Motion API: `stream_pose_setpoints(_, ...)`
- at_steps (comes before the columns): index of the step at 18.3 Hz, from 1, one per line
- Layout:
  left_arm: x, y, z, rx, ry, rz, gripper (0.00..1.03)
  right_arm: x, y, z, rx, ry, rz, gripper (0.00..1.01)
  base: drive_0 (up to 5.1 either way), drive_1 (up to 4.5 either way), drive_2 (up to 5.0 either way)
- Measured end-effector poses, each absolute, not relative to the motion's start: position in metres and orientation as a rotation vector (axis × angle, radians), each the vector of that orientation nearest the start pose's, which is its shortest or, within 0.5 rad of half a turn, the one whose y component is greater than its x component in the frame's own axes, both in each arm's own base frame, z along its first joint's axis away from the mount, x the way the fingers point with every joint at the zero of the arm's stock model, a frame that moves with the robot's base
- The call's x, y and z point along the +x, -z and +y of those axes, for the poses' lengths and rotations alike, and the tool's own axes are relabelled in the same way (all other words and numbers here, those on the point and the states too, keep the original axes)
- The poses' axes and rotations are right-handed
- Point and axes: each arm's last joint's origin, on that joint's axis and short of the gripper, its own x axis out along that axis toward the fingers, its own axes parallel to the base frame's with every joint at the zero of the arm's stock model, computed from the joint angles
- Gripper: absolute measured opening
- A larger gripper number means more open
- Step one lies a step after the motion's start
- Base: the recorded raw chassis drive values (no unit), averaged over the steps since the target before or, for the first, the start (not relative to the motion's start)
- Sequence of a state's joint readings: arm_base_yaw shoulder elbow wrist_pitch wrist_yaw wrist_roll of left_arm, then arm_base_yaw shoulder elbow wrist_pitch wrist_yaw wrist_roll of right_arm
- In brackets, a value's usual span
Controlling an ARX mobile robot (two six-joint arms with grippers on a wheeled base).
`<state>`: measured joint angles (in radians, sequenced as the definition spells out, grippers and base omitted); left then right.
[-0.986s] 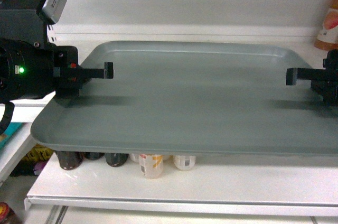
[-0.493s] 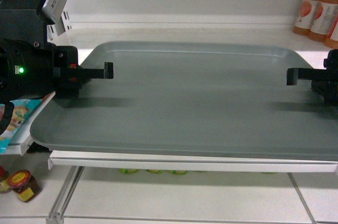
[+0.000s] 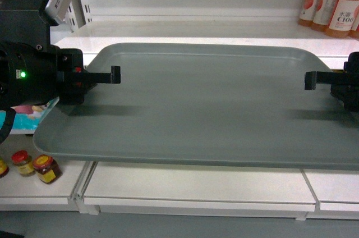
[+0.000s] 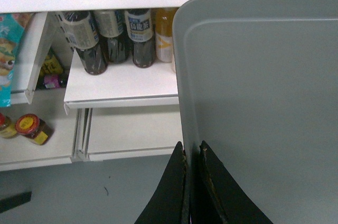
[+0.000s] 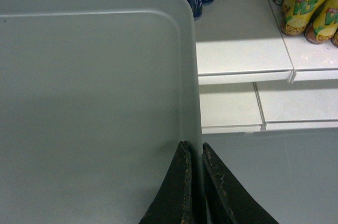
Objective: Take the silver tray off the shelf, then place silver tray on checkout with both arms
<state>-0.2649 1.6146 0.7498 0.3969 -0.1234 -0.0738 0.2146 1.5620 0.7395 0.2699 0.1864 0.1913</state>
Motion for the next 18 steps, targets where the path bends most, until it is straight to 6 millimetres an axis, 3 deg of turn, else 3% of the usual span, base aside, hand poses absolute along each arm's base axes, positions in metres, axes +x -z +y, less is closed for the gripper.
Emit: stream_pose_setpoints(18, 0.3117, -0.1758, -0.081, 0.019, 0.122, 0.469, 0.04, 0.3035, -0.1787, 0.0608, 0.076, 0.024, 0.545, 0.03, 0.0, -4.08, 4.1)
